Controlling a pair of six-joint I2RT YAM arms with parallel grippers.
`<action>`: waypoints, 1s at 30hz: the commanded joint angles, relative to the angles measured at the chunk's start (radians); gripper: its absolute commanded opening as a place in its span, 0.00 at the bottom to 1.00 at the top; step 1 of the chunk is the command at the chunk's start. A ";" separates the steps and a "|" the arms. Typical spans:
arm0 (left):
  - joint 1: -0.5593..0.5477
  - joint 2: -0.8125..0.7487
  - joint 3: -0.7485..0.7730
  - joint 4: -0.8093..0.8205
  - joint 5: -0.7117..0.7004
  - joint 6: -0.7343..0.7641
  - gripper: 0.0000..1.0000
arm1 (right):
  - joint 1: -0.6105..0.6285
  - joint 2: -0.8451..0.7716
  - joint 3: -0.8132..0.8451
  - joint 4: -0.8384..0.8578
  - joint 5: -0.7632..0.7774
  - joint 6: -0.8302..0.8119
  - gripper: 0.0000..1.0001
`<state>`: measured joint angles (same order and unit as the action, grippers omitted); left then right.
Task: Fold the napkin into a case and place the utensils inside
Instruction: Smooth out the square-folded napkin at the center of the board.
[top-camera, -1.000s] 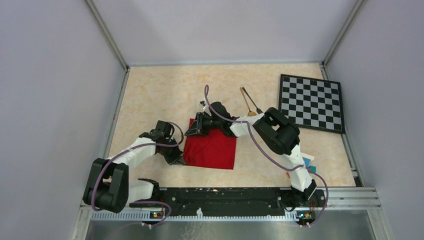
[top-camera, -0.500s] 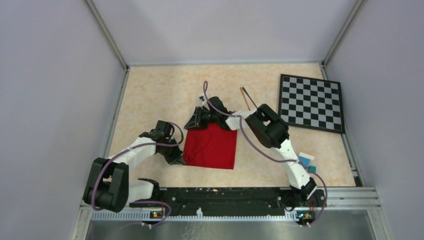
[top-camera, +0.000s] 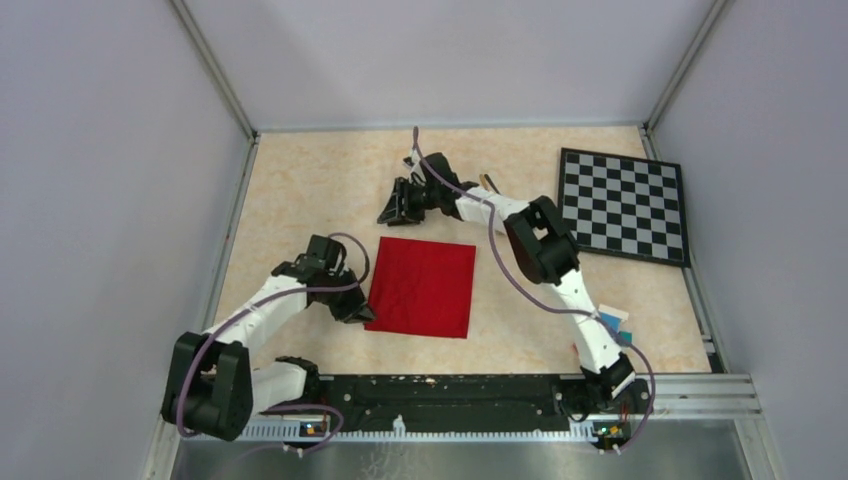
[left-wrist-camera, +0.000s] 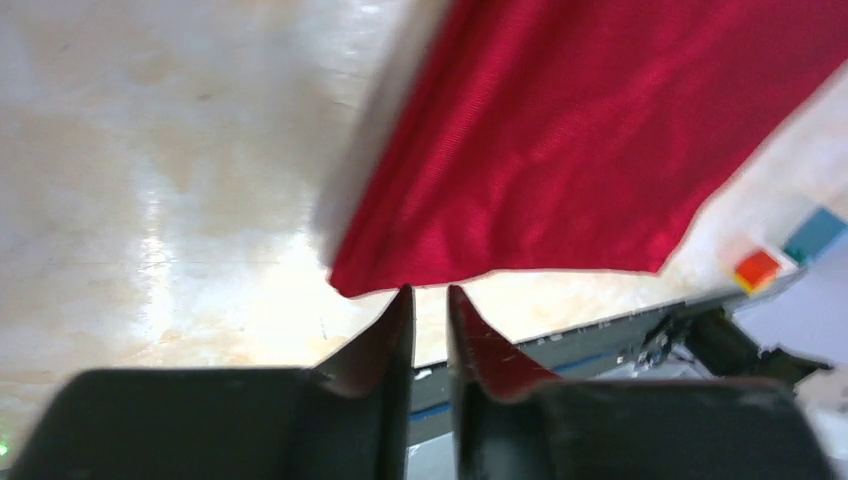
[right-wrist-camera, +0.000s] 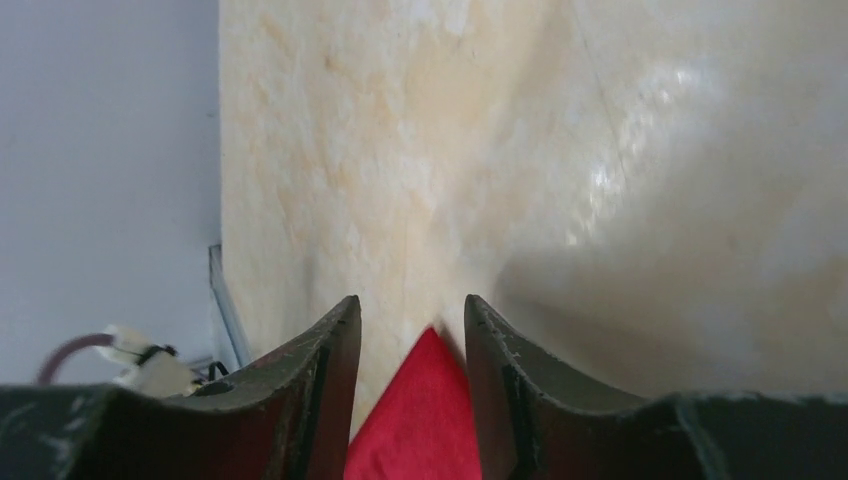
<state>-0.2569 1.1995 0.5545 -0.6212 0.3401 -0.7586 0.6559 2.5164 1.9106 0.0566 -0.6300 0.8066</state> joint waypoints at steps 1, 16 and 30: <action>-0.003 -0.104 0.105 -0.021 0.091 0.073 0.31 | -0.004 -0.270 -0.054 -0.322 0.050 -0.208 0.44; 0.007 0.177 0.147 0.123 -0.003 0.155 0.17 | -0.012 -0.797 -0.994 -0.008 0.016 -0.175 0.37; -0.029 0.120 -0.087 0.273 0.090 0.007 0.15 | -0.082 -0.694 -0.824 -0.280 0.268 -0.419 0.39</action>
<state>-0.2546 1.3396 0.5339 -0.3767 0.4271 -0.7151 0.5880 1.8359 0.9977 -0.0883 -0.5060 0.5129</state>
